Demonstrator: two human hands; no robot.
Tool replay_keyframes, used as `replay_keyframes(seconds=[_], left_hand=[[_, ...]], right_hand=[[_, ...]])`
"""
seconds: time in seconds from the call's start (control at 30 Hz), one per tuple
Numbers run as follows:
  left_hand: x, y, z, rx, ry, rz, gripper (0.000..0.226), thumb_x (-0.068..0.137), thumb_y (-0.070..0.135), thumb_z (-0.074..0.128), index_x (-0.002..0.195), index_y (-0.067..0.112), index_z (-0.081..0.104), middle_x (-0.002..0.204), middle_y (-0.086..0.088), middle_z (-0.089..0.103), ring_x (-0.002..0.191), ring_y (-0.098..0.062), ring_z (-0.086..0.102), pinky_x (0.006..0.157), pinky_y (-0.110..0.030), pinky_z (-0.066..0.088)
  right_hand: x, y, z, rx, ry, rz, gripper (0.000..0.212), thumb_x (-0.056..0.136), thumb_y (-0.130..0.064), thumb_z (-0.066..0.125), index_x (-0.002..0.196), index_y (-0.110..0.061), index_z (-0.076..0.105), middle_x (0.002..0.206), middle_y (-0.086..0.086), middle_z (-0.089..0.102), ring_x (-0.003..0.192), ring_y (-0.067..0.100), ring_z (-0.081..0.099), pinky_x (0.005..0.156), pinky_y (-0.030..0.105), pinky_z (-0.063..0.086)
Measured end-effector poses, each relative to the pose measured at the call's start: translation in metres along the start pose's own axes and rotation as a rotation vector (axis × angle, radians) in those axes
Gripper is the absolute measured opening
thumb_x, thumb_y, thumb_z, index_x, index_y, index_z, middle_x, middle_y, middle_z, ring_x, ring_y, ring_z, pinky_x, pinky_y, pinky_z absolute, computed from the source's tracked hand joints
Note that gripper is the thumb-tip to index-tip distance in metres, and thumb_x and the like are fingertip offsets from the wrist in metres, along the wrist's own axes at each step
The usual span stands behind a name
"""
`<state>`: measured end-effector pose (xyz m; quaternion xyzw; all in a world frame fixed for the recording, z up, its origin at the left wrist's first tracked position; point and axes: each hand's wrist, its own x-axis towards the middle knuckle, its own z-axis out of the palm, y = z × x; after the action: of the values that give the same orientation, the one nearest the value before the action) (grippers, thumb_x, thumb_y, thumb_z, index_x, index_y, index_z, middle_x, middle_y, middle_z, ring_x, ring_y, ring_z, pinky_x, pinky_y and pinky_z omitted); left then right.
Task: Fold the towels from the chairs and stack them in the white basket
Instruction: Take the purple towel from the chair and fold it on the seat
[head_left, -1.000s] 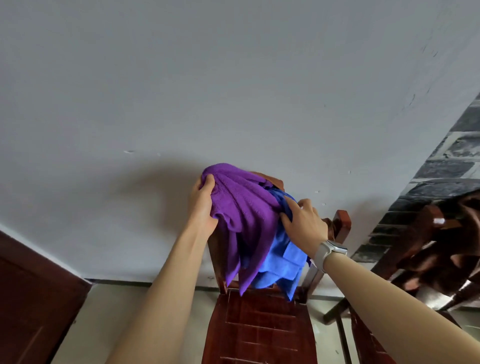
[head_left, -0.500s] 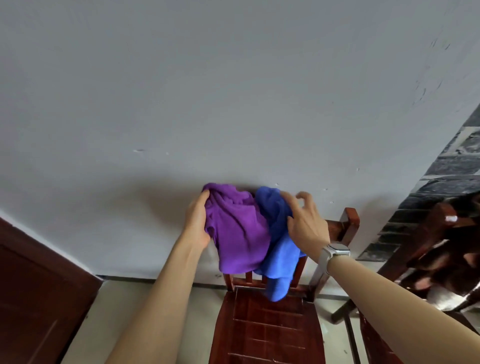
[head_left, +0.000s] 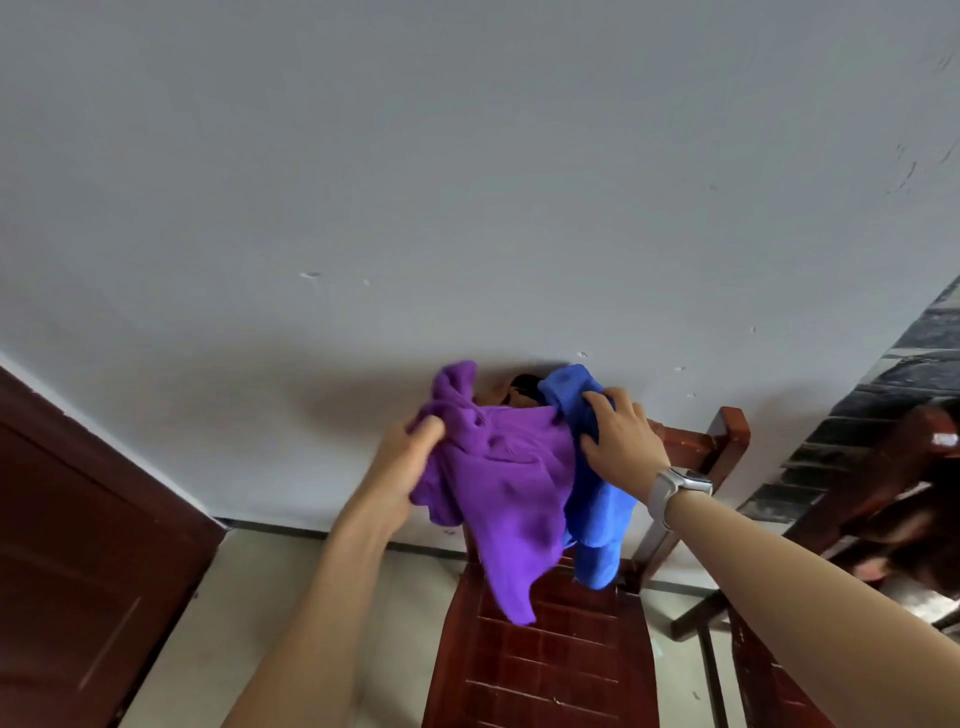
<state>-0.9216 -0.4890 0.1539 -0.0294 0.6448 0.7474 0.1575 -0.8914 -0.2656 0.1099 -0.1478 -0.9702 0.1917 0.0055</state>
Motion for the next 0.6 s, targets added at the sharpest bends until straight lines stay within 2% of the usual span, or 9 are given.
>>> replay_keyframes(seconds=[0.1,0.17,0.23,0.33,0.37,0.43,0.5,0.57,0.6], left_hand=[[-0.003,0.005,-0.017,-0.224,-0.076,-0.084,0.028,0.093,0.016,0.036,0.098,0.009,0.063,0.084,-0.005,0.073,0.08,-0.017,0.069,0.07,-0.025,0.057],[-0.013,-0.008,-0.021,-0.274,-0.083,-0.199,0.031,0.091,0.022,0.037,0.098,0.01,0.064,0.086,-0.007,0.074,0.085,-0.021,0.067,0.073,-0.028,0.056],[-0.024,-0.025,-0.024,-0.221,-0.046,-0.237,0.025,0.089,0.022,0.043,0.093,0.01,0.065,0.081,-0.006,0.073,0.083,-0.021,0.066,0.071,-0.026,0.054],[-0.033,-0.041,-0.033,-0.104,0.209,-0.148,0.015,0.085,0.012,0.05,0.073,0.011,0.06,0.059,0.001,0.066,0.064,-0.016,0.061,0.055,-0.019,0.05],[-0.034,-0.045,-0.038,-0.028,0.328,-0.095,0.016,0.084,0.012,0.051,0.07,0.012,0.058,0.057,0.002,0.063,0.063,-0.018,0.059,0.054,-0.02,0.048],[-0.036,-0.051,-0.045,0.134,0.448,0.026,0.007,0.074,0.023,0.056,0.07,0.018,0.058,0.067,-0.002,0.061,0.072,-0.025,0.059,0.065,-0.031,0.05],[-0.044,-0.051,-0.045,0.301,0.4,0.085,0.01,0.068,0.032,0.053,0.075,0.028,0.059,0.077,-0.002,0.064,0.079,-0.025,0.062,0.074,-0.037,0.05],[-0.05,-0.05,-0.035,0.425,0.263,0.135,0.008,0.075,0.027,0.06,0.08,0.032,0.058,0.079,0.002,0.066,0.077,-0.018,0.062,0.071,-0.031,0.049],[-0.053,-0.05,-0.028,0.48,0.187,0.154,0.011,0.08,0.021,0.062,0.084,0.03,0.058,0.08,0.003,0.065,0.076,-0.016,0.062,0.069,-0.026,0.049]], right_hand=[[0.004,0.0,-0.001,0.125,0.052,0.029,0.052,0.084,-0.012,0.049,0.135,-0.013,0.039,0.138,0.013,0.035,0.119,0.038,0.039,0.098,0.043,0.037],[0.006,0.002,-0.002,0.163,0.084,0.039,0.052,0.083,-0.01,0.049,0.135,-0.012,0.041,0.137,0.015,0.036,0.119,0.039,0.039,0.1,0.041,0.035],[0.008,0.006,-0.006,0.208,0.146,0.067,0.051,0.081,-0.006,0.05,0.132,-0.008,0.044,0.135,0.018,0.037,0.117,0.041,0.041,0.099,0.04,0.035],[0.007,0.011,-0.014,0.305,0.366,0.056,0.042,0.078,0.001,0.048,0.12,-0.003,0.05,0.131,0.02,0.035,0.113,0.037,0.045,0.092,0.035,0.039],[0.006,0.013,-0.017,0.342,0.434,0.051,0.038,0.078,0.003,0.046,0.116,-0.003,0.049,0.129,0.019,0.034,0.111,0.035,0.045,0.089,0.031,0.038],[0.009,0.018,-0.02,0.374,0.48,0.038,0.034,0.081,0.003,0.044,0.114,-0.003,0.047,0.128,0.019,0.033,0.109,0.033,0.044,0.088,0.029,0.036],[0.017,0.026,-0.017,0.188,0.3,0.043,0.033,0.087,-0.008,0.046,0.12,-0.006,0.047,0.132,0.02,0.036,0.117,0.038,0.042,0.097,0.041,0.035],[0.019,0.031,-0.014,-0.102,-0.02,0.094,0.042,0.094,-0.028,0.042,0.133,-0.014,0.04,0.141,0.014,0.037,0.13,0.036,0.033,0.106,0.053,0.024],[0.018,0.031,-0.013,-0.173,-0.098,0.113,0.046,0.095,-0.035,0.037,0.138,-0.018,0.033,0.145,0.01,0.034,0.135,0.033,0.027,0.109,0.055,0.019]])
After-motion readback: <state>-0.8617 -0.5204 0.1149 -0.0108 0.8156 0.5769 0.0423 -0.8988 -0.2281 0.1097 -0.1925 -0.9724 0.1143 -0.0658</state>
